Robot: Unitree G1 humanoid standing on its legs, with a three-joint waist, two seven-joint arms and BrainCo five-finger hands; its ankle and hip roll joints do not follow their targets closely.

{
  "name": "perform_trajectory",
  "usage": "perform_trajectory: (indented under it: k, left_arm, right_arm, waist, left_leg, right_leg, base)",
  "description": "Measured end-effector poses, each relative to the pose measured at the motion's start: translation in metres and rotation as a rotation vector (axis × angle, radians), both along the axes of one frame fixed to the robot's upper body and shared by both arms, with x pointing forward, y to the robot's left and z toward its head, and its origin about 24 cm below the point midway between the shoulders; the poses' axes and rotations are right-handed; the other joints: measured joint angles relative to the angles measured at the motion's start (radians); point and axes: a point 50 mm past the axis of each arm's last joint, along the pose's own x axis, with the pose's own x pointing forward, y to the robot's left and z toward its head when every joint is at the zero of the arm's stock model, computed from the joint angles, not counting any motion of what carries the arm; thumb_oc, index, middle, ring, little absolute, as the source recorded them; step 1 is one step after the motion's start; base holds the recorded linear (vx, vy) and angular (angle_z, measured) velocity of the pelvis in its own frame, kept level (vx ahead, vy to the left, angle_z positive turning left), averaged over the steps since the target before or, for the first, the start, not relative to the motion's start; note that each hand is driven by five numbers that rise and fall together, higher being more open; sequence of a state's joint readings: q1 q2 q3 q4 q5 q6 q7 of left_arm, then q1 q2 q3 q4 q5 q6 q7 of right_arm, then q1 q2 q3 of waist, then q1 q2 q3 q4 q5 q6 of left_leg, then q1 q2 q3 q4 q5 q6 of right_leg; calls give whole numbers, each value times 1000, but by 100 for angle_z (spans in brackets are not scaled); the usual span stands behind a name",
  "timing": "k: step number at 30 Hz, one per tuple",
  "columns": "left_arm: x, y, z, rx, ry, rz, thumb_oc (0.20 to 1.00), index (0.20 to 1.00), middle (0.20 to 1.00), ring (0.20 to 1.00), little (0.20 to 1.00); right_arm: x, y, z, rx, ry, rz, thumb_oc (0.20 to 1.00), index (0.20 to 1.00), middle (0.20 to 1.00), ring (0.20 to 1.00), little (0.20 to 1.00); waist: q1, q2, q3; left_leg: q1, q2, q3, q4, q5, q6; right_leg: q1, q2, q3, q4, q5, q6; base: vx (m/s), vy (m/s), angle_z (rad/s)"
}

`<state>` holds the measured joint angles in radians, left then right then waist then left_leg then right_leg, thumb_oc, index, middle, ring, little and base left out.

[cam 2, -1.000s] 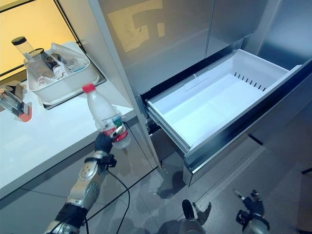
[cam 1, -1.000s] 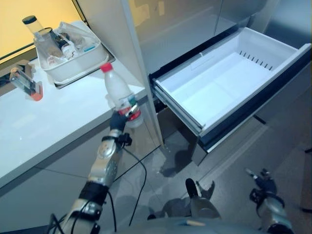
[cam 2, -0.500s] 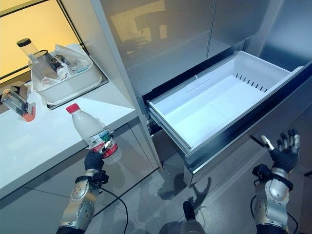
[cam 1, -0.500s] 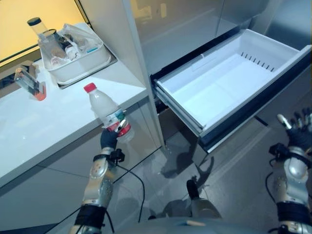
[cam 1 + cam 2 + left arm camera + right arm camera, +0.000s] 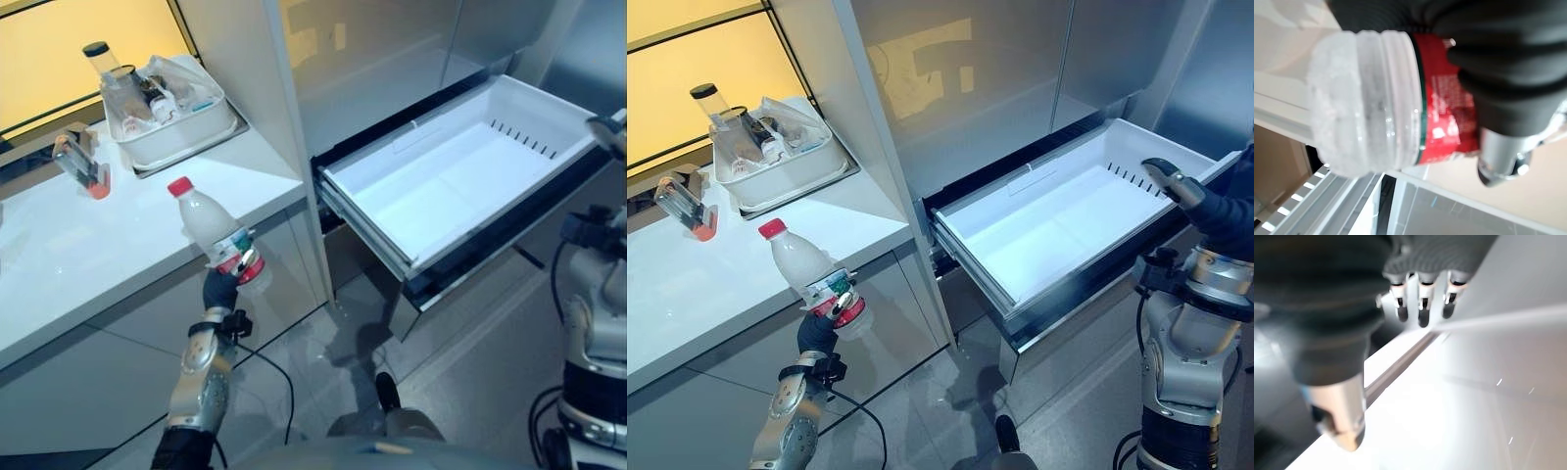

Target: Take the drinks into the refrigerator

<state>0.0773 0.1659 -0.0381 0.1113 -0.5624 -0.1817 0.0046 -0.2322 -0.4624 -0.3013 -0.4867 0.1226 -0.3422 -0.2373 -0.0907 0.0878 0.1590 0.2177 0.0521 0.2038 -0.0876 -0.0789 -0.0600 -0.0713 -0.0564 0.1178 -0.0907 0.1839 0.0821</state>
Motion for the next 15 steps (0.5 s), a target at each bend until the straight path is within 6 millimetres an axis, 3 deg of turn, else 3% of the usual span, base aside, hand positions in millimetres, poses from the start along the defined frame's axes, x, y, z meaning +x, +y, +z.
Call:
perform_trajectory:
  k: [7, 9, 11, 14, 15]
  left_arm:
    - [1, -2, 2, 78, -5, -60, 200, 200, 200, 200, 200]
    - [1, -7, 0, 89, 4, -93, 200, 200, 200, 200, 200]
    - [0, -19, -5, 90, 27, -153, 200, 200, 200, 200, 200]
    - [-2, -39, -12, 96, 57, -256, 200, 200, 200, 200, 200]
    - [-4, -43, -20, 111, 90, -287, 200, 200, 200, 200, 200]
  right_arm:
    - [28, 40, 6, -301, 135, 170, 1000, 1000, 1000, 1000, 1000]
    - [50, 52, -4, -345, 248, 243, 1000, 1000, 1000, 1000, 1000]
    - [79, 61, -24, -381, 423, 302, 1000, 1000, 1000, 1000, 1000]
    - [105, 70, -54, -497, 675, 341, 1000, 1000, 1000, 1000, 1000]
    - [119, 82, -67, -556, 780, 383, 1000, 1000, 1000, 1000, 1000]
  waist:
    - [24, -27, -23]
    - [29, -40, -32]
    - [52, -51, -41]
    - [84, -59, -45]
    - [86, -58, -46]
  left_leg:
    - [5, 5, -16, 0, 0, 0]
    - [13, 8, -21, 0, 2, -2]
    - [18, 10, -32, 2, 3, -2]
    - [13, 10, -46, 1, 6, -4]
    - [14, 10, -50, 1, 6, -4]
  right_leg:
    - [17, 0, -19, 0, -8, 1]
    - [21, 1, -24, 0, -9, -1]
    - [32, 1, -33, 0, -11, -2]
    - [35, -5, -47, 0, -11, -3]
    - [38, -6, -51, -1, -8, -6]
  base:
    - [-10, -15, 7]
    - [-22, -10, 8]
    - [-9, -2, 11]
    - [-1, -2, 14]
    - [-17, 9, 7]
